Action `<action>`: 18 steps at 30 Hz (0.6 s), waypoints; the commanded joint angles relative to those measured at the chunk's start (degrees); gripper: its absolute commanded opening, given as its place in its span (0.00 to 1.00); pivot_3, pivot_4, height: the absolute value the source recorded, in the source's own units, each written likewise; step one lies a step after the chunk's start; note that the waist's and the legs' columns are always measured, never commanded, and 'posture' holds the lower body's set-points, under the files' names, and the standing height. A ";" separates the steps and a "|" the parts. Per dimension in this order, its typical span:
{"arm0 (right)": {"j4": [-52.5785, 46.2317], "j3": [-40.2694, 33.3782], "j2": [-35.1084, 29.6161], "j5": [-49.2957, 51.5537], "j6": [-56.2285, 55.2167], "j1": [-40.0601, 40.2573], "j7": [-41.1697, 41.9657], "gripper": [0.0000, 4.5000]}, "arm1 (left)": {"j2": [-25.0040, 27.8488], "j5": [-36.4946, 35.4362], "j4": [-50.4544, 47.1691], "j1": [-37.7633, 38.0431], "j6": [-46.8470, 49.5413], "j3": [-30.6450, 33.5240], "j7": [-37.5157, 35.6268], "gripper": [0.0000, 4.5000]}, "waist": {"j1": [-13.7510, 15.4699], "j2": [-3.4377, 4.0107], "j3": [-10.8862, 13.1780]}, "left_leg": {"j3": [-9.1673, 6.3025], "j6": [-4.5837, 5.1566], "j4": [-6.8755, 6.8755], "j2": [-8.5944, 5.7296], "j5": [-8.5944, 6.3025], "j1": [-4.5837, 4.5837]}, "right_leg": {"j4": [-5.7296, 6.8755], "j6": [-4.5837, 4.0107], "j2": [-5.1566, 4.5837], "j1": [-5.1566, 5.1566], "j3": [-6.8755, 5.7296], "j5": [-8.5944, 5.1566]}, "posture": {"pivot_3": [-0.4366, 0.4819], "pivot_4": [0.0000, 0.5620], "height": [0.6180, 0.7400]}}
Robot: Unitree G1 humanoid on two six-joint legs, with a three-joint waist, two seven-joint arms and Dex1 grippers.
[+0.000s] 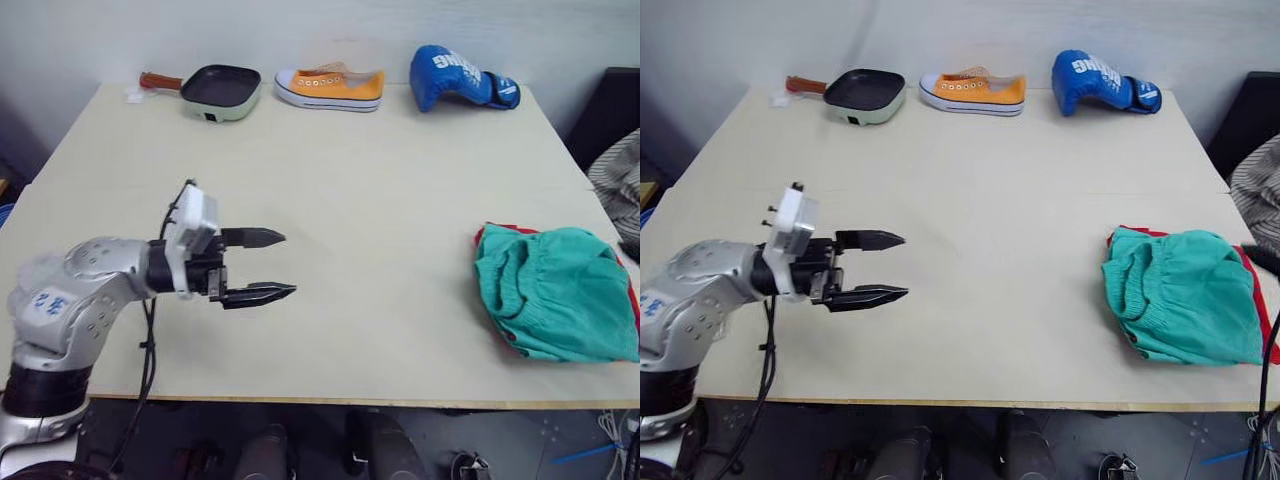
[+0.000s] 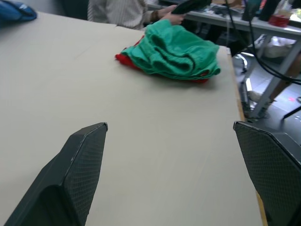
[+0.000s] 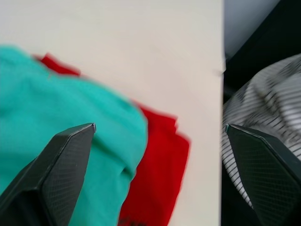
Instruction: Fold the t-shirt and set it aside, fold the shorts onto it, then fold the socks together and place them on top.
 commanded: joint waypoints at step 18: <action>-48.89 20.85 18.93 37.41 23.67 -8.47 8.71 0.99 | 0.86 20.42 14.41 20.01 4.30 19.83 25.15 1.00 | 1.68 -0.39 0.04 | -0.51 0.07 -0.58 -0.12 -0.15 0.54 | -0.64 -0.12 -0.27 0.82 -0.22 -0.07 | 0.48 0.27 1.00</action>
